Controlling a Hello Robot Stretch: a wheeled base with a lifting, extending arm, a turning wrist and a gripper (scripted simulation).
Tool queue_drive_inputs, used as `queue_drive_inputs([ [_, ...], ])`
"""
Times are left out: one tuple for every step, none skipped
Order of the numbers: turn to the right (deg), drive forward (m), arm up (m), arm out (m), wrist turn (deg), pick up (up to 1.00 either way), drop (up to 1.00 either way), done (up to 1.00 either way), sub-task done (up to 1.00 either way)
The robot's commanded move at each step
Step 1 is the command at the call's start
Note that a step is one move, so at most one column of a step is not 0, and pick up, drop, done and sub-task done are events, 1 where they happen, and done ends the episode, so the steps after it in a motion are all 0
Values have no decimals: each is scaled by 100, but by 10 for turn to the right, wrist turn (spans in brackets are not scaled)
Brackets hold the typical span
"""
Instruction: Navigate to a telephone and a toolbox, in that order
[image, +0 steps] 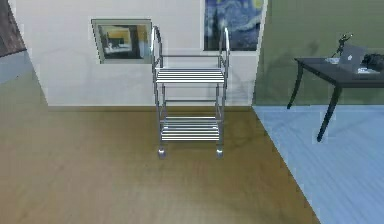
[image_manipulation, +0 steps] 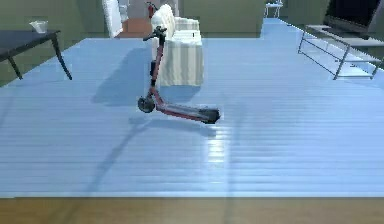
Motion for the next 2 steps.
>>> queue_drive_inputs([
  [-420, 0, 0, 0, 0, 0, 0, 0, 0],
  [0, 45, 0, 0, 0, 0, 0, 0, 0],
])
